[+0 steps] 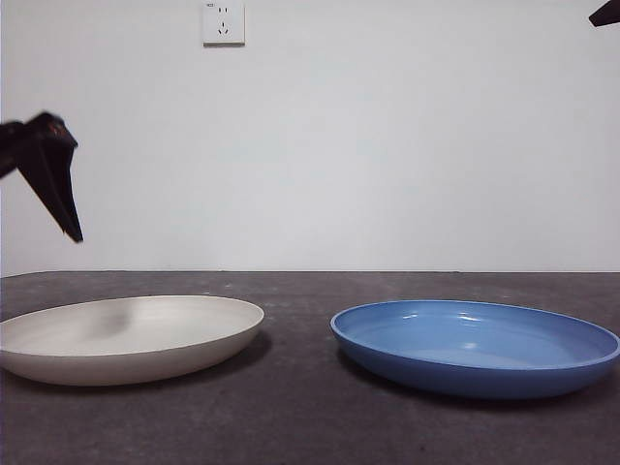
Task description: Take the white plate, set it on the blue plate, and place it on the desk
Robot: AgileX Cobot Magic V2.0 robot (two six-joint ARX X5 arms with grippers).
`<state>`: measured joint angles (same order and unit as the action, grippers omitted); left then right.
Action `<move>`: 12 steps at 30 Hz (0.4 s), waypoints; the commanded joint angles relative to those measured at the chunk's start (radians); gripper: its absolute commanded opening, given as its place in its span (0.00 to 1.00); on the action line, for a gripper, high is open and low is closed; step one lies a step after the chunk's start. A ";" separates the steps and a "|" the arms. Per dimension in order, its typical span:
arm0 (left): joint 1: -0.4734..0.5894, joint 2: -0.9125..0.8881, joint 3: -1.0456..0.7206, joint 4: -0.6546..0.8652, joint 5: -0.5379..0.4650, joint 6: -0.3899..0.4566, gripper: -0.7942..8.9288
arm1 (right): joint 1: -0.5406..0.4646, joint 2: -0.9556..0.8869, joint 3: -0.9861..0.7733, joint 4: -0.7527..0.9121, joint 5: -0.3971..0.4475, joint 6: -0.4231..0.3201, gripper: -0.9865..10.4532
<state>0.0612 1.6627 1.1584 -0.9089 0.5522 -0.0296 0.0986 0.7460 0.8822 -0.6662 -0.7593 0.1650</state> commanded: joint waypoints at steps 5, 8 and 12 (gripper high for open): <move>0.002 0.079 0.017 0.037 0.000 0.023 0.75 | 0.004 0.003 0.020 0.007 0.000 0.002 0.60; 0.002 0.089 0.017 0.050 0.003 0.023 0.75 | 0.004 0.004 0.020 0.007 0.000 -0.011 0.60; 0.002 0.100 0.017 0.063 0.018 0.023 0.75 | 0.004 0.004 0.020 0.007 0.003 -0.018 0.60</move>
<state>0.0612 1.7367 1.1584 -0.8520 0.5587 -0.0227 0.0986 0.7460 0.8822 -0.6662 -0.7567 0.1608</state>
